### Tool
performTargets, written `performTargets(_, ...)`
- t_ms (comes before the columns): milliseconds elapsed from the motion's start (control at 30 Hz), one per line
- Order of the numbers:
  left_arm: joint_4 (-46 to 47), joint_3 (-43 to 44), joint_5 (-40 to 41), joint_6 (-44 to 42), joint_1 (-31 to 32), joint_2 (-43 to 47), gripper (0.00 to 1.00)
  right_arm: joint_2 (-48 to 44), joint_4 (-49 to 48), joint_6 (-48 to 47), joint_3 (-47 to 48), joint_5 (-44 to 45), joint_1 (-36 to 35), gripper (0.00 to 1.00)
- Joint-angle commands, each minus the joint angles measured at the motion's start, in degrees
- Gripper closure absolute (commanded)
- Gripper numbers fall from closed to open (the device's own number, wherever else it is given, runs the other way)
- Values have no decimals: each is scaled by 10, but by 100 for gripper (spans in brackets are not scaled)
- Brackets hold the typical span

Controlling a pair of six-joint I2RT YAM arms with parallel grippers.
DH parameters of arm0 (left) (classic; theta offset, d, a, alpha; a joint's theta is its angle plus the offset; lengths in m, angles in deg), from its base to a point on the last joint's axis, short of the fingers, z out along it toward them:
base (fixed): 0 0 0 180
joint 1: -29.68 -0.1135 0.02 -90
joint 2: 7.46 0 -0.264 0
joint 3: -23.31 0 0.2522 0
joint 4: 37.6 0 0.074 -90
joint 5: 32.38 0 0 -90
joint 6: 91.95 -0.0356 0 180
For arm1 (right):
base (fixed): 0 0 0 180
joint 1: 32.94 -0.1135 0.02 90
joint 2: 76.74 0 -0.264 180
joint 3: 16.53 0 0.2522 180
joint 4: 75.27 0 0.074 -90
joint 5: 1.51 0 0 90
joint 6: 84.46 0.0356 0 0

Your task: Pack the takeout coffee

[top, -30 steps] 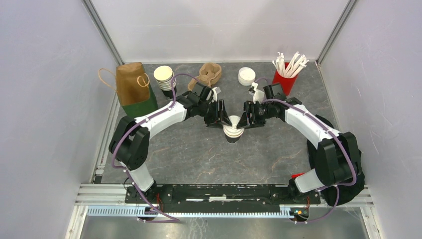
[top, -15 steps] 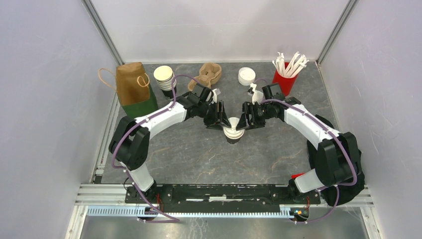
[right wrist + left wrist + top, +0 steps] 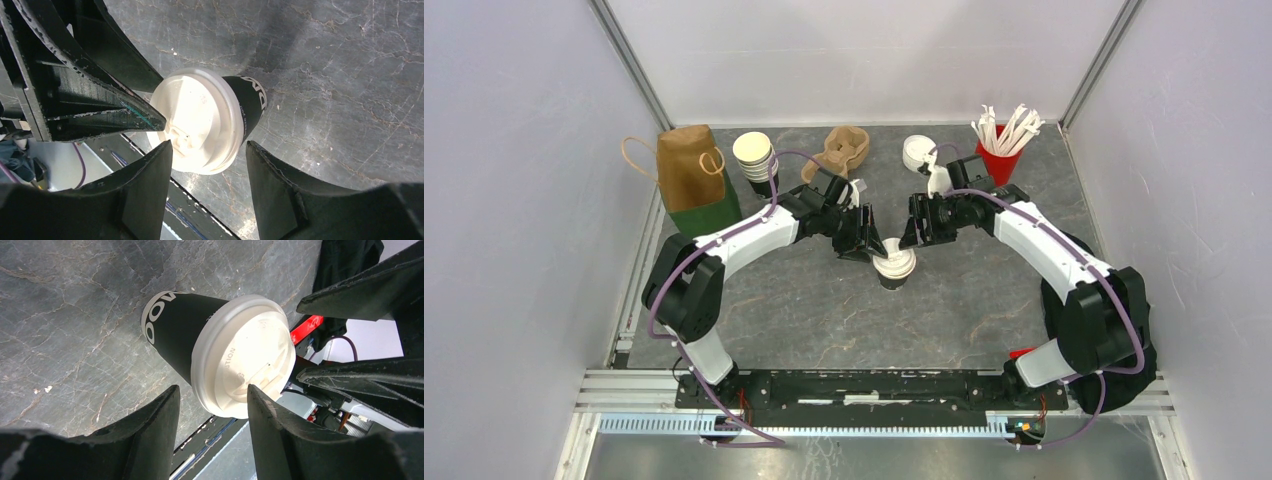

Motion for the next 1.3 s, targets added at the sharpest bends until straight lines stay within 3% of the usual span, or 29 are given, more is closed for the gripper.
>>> performTargets(0, 2, 9, -18, -27, 2, 26, 42, -1, 43, -27, 44, 71, -24, 41)
performTargets(167, 2, 9, -21, -27, 2, 26, 42, -8, 105, 3, 70, 175, -54, 44)
performTargets(367, 1, 10, -23, -25, 2, 25, 42, 1, 163, 66, 104, 221, -75, 43)
performTargets(767, 1, 10, -31, -26, 4, 23, 42, 29, 136, 144, 114, 162, -101, 44)
performTargets(1267, 24, 7, -34, -23, 4, 29, 42, 40, 173, 182, 117, 211, -111, 53)
